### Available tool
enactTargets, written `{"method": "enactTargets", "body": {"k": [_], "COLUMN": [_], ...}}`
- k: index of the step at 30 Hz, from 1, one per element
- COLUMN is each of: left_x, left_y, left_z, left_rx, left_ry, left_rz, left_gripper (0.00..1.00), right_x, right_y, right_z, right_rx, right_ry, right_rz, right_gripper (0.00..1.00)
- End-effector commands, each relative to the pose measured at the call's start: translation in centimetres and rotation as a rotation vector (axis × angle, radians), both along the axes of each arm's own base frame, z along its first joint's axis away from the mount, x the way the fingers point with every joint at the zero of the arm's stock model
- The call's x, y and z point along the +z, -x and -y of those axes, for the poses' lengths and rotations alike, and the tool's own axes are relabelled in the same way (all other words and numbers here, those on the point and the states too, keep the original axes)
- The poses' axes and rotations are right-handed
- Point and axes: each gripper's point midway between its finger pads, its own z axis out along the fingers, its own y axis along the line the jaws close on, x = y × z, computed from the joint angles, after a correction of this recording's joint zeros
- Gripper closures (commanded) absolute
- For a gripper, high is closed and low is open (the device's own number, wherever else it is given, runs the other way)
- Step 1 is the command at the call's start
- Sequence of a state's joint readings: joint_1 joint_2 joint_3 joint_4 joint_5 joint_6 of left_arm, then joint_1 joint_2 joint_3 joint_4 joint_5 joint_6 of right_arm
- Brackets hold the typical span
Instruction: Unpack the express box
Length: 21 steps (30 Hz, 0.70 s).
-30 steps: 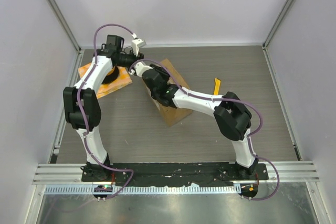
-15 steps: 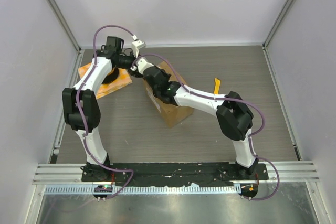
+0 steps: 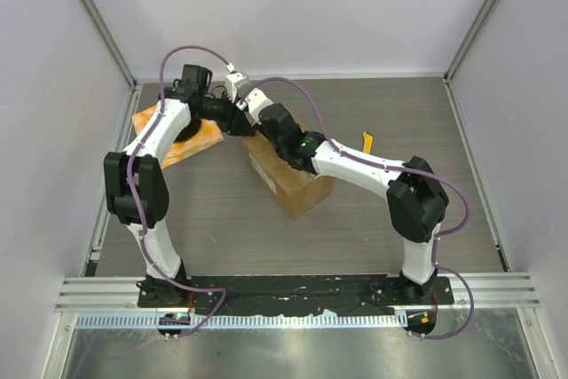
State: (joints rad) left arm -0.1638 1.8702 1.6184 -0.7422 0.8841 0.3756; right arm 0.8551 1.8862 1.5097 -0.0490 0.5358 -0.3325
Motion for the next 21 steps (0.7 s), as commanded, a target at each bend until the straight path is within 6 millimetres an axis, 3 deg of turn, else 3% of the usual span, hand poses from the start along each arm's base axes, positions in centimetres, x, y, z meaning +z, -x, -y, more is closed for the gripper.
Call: {"method": "enactTargets", "body": {"k": [1, 5, 7, 14, 17, 21], "left_x": [-5.5, -5.4, -5.3, -5.9, -6.1, -6.3], "left_y": [6.4, 6.7, 7.0, 8.2, 8.6, 8.9], "left_z": [-2.4, -2.4, -2.4, -2.5, -2.6, -2.7], "left_rx": [0.017, 0.009, 0.003, -0.018, -0.025, -0.029], "left_ry": [-0.160, -0.161, -0.158, -0.162, -0.163, -0.165], "left_rz": [-0.337, -0.336, -0.341, -0.364, -0.366, -0.373], "left_gripper": [0.94, 0.95, 0.95, 0.95, 0.95, 0.96], "right_x": [9.4, 10.4, 10.2, 9.9, 10.8, 13.8], "right_y": [-2.8, -4.1, -4.9, -6.2, -7.2, -8.0], "right_z": [5.3, 7.4, 8.8, 10.2, 11.3, 12.7], "right_rx": [-0.153, -0.169, -0.188, -0.185, -0.200, -0.201], "right_ry": [-0.194, -0.427, -0.466, -0.555, -0.633, -0.714], "right_rz": [0.170, 0.086, 0.068, 0.019, 0.012, 0.048], "right_gripper": [0.99, 0.99, 0.99, 0.99, 0.99, 0.99]}}
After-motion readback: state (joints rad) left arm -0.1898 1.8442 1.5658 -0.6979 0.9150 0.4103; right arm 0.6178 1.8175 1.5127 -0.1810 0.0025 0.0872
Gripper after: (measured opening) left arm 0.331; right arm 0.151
